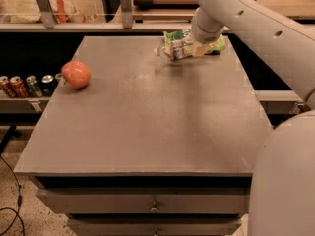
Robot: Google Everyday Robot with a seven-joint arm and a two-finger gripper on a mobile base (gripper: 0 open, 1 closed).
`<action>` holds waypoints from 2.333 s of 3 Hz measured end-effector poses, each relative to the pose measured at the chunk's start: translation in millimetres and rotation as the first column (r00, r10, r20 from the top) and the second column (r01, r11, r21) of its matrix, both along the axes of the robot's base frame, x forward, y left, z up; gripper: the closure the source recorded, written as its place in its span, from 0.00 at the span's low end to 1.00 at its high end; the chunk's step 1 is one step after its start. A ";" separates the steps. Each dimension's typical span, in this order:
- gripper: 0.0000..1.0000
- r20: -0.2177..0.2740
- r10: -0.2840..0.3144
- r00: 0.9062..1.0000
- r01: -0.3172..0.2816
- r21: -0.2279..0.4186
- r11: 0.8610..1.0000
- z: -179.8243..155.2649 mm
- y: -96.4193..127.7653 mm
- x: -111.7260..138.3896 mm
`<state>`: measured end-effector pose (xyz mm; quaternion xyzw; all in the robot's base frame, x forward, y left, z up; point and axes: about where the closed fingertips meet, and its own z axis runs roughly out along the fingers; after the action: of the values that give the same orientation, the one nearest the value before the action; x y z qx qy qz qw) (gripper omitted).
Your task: Move water bottle near green rice chip bag
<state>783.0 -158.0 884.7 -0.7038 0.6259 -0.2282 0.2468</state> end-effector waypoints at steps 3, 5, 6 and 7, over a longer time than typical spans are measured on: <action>0.35 -0.092 -0.006 0.996 0.006 0.002 1.000 -24.1 -12.4 13.4; 0.00 -0.110 -0.003 0.994 0.003 0.001 1.000 -20.4 -14.3 13.1; 0.00 -0.110 -0.003 0.994 0.003 0.001 1.000 -19.0 -14.4 13.1; 0.00 -0.079 -0.011 0.997 0.011 0.003 1.000 -6.3 -19.9 13.8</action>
Offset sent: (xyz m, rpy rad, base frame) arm 0.0170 -0.0189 -0.0197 0.0062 0.0985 -0.0132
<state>796.8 -178.0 878.5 -0.7085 0.6393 -0.2004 0.2217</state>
